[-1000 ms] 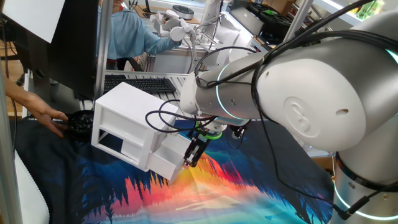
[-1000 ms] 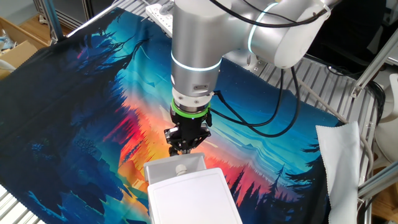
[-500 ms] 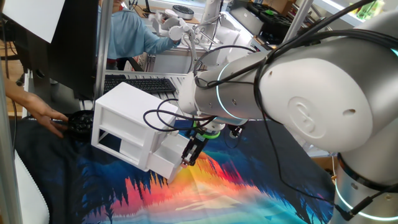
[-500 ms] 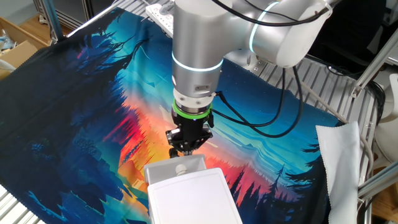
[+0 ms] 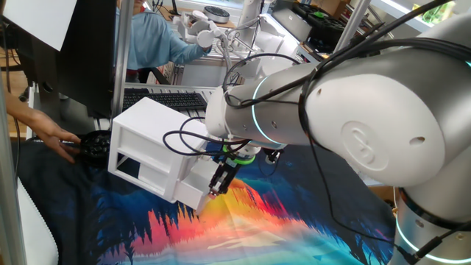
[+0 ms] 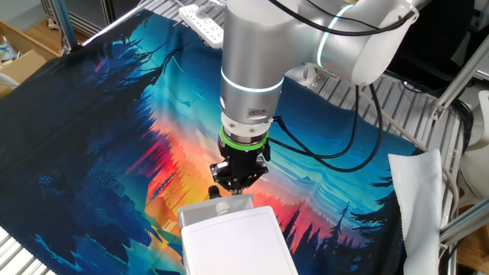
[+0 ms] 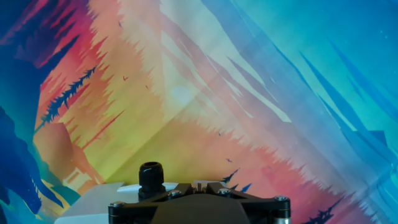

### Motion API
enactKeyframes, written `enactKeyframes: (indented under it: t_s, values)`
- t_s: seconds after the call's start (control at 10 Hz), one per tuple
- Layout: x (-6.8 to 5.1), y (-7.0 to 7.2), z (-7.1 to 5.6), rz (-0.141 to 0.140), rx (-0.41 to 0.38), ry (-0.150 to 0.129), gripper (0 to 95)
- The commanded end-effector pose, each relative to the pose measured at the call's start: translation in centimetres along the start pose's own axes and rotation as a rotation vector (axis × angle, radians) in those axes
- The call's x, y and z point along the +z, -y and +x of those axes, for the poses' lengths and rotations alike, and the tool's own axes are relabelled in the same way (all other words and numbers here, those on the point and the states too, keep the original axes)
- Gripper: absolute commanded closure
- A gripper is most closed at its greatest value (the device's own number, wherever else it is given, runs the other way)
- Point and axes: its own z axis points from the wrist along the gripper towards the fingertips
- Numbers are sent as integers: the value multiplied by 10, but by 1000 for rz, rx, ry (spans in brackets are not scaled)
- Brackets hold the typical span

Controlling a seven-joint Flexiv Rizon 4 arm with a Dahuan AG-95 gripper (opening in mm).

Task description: Grasp the handle and close the drawer

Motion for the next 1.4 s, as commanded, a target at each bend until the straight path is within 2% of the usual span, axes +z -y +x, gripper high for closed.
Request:
enactKeyframes:
  t_s: [0.1,1.0,1.4]
  values:
    - [1,1,3,-1,3,-2,950]
    - [3,2,14,-3,20,-3,950]
    - [3,6,20,-4,22,-3,950]
